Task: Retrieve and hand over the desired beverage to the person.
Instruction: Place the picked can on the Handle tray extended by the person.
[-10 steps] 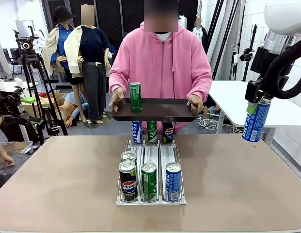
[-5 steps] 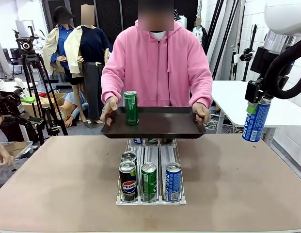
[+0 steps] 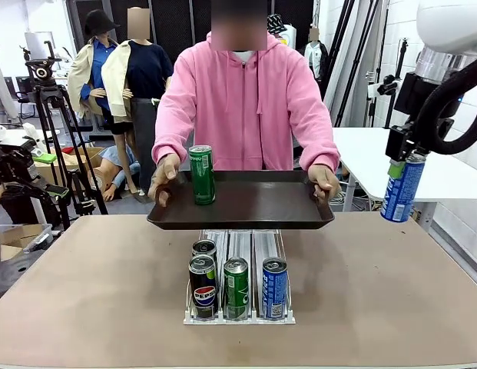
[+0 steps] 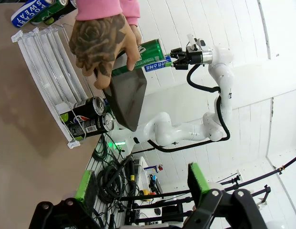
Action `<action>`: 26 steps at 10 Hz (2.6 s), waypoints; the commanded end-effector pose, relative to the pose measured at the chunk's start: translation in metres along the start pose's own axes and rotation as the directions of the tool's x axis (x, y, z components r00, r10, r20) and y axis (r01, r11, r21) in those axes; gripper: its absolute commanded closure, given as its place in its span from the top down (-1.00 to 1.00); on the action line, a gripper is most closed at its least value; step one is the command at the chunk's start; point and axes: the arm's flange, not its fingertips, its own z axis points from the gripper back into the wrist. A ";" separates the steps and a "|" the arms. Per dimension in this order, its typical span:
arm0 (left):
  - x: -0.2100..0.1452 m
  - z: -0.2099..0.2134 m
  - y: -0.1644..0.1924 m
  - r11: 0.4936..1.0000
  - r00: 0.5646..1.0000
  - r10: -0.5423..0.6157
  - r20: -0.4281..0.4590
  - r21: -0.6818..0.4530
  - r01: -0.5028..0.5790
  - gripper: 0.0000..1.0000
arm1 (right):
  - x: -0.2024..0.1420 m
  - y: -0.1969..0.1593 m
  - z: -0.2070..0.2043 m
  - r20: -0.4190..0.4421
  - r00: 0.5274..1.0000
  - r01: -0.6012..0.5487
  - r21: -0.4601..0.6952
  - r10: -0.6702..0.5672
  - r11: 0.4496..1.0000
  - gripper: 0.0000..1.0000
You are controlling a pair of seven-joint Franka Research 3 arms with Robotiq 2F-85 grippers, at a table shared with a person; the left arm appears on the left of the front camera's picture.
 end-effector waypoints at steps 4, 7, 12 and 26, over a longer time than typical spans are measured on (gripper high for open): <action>-0.001 -0.001 -0.001 1.000 1.000 0.002 0.006 0.007 -0.002 1.00 | 0.077 0.054 0.052 -0.007 0.991 -0.133 0.017 0.133 0.991 -1.00; -0.001 -0.001 -0.001 1.000 1.000 0.002 0.006 0.007 -0.002 1.00 | 0.119 0.097 0.059 -0.032 0.970 -0.240 0.020 0.241 0.970 -1.00; -0.001 -0.001 -0.001 1.000 1.000 0.002 0.006 0.007 -0.002 1.00 | 0.176 0.164 0.018 -0.038 0.902 -0.428 0.048 0.430 0.903 -1.00; -0.001 -0.001 -0.001 1.000 1.000 0.002 0.006 0.007 -0.002 1.00 | 0.218 0.158 -0.046 -0.041 0.864 -0.493 0.129 0.501 0.860 -1.00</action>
